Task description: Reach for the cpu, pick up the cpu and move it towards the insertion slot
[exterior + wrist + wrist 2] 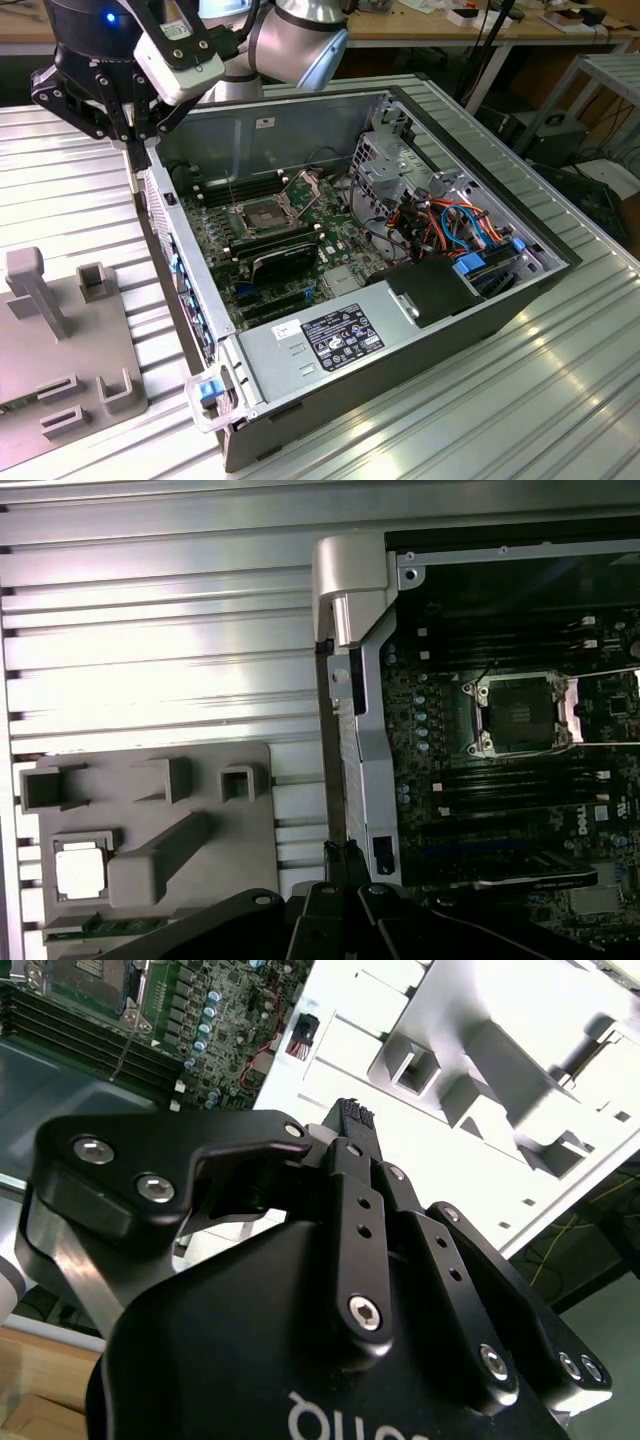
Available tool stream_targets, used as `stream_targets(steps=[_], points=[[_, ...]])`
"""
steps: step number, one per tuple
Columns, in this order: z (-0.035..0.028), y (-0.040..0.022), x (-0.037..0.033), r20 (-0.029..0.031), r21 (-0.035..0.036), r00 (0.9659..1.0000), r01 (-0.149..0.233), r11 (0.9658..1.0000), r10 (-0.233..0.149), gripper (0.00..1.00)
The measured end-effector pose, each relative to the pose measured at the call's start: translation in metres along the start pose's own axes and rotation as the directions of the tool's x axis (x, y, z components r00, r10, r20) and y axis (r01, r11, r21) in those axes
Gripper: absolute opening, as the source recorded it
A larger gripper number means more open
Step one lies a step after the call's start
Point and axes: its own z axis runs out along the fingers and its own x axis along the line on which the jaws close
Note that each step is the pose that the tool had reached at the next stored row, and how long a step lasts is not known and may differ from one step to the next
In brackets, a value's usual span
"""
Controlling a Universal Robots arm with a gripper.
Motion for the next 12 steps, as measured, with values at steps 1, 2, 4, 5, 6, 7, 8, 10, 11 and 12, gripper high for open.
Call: stream_targets(steps=[1,2,4,5,6,7,8,10,11,12], points=[[0.0,0.0,0.0004,-0.0003,0.0001,1.0,0.0,1.0,0.0,0.11],[0.0,0.0,0.001,-0.0005,0.0001,1.0,0.0,1.0,0.0,0.11],[0.0,-0.0001,0.0018,-0.001,0.0001,1.0,0.0,1.0,0.0,0.11],[0.0,-0.0001,0.0023,-0.0011,0.0001,1.0,0.0,1.0,0.0,0.11],[0.0,-0.0002,0.0027,-0.0013,0.0002,1.0,0.0,1.0,0.0,0.11],[0.0,-0.0002,0.0032,-0.0015,0.0002,1.0,0.0,1.0,0.0,0.11],[0.0,-0.0003,0.0037,-0.0016,0.0001,1.0,0.0,1.0,0.0,0.11],[0.0,-0.0004,0.0047,-0.002,0.0002,1.0,0.0,1.0,0.0,0.11],[0.0001,-0.0004,0.0053,-0.002,0.0001,1.0,0.0,1.0,0.0,0.11],[0.0,-0.0004,0.0057,-0.0022,0.0002,1.0,0.0,1.0,0.0,0.11]])
